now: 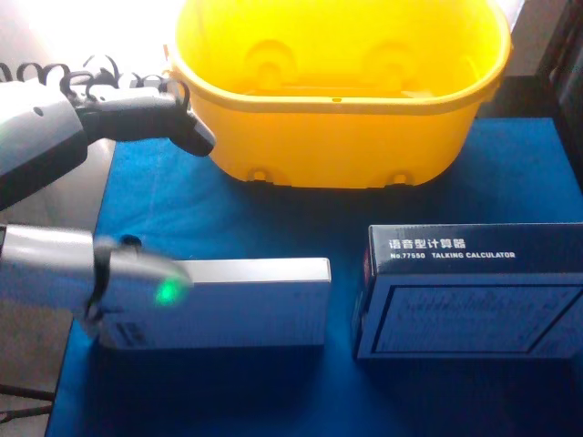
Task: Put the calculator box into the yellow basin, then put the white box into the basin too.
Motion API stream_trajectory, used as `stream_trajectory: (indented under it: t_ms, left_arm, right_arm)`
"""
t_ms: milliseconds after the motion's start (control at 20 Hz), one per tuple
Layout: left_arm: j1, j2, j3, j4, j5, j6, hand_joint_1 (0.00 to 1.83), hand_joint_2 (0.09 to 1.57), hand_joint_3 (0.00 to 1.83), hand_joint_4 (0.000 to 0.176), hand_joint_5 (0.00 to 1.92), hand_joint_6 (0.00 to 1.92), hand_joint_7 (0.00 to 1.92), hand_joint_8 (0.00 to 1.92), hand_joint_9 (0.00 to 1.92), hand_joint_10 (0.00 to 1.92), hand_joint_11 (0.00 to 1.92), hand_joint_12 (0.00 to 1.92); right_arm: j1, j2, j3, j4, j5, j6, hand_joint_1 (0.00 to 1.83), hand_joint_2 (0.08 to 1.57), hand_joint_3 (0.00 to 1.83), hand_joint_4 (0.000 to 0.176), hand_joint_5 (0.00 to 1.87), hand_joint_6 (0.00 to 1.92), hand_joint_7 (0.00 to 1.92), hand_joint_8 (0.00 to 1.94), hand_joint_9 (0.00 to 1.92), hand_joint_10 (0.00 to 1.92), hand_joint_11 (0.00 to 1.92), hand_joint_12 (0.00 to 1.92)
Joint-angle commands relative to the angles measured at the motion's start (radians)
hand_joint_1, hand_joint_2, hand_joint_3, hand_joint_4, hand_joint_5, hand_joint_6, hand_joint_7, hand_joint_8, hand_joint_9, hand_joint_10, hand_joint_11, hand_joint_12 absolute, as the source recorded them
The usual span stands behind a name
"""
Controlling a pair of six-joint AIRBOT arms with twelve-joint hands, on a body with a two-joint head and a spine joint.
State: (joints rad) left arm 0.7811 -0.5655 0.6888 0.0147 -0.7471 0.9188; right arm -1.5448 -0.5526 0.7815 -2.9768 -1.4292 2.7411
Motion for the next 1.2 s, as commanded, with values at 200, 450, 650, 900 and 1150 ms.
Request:
stream_trajectory:
  t_ms: [200, 450, 650, 900, 1150]
  left_arm:
    - [-0.002, -0.004, -0.002, -0.004, -0.121, -0.012, 0.54, 0.88, 0.01, 0.0, 0.48, 0.0, 0.48, 0.0, 0.42, 0.11, 0.0, 1.12]
    - [0.014, -0.053, 0.032, -0.031, -0.058, -0.012, 0.59, 0.87, 0.0, 0.0, 0.48, 0.0, 0.48, 0.0, 0.44, 0.08, 0.0, 1.17]
    - [0.028, -0.109, 0.071, -0.062, -0.028, -0.012, 0.63, 0.83, 0.0, 0.0, 0.49, 0.0, 0.45, 0.0, 0.42, 0.05, 0.0, 1.13]
    - [0.056, -0.152, 0.099, -0.098, -0.016, -0.012, 0.65, 0.87, 0.01, 0.01, 0.42, 0.0, 0.44, 0.01, 0.41, 0.03, 0.0, 1.07]
    - [0.08, -0.191, 0.128, -0.127, -0.002, -0.012, 0.63, 0.88, 0.0, 0.0, 0.44, 0.01, 0.44, 0.01, 0.4, 0.02, 0.0, 1.1]
  right_arm:
    - [0.004, 0.0, 0.001, -0.005, -0.115, 0.005, 0.8, 0.98, 0.0, 0.0, 0.51, 0.02, 0.58, 0.01, 0.53, 0.18, 0.0, 1.2]
    - [0.004, -0.018, 0.012, 0.011, -0.114, 0.005, 0.8, 0.98, 0.0, 0.0, 0.49, 0.01, 0.53, 0.0, 0.49, 0.14, 0.0, 1.21]
    - [0.004, -0.035, 0.026, 0.028, -0.109, 0.005, 0.8, 0.98, 0.0, 0.0, 0.51, 0.01, 0.56, 0.01, 0.51, 0.13, 0.0, 1.2]
    - [0.023, -0.069, 0.046, 0.042, -0.084, 0.004, 0.8, 0.98, 0.0, 0.0, 0.49, 0.0, 0.55, 0.01, 0.53, 0.12, 0.0, 1.23]
    - [0.096, -0.126, 0.079, 0.021, 0.018, -0.011, 0.8, 0.98, 0.0, 0.0, 0.51, 0.01, 0.56, 0.01, 0.52, 0.1, 0.0, 1.2]
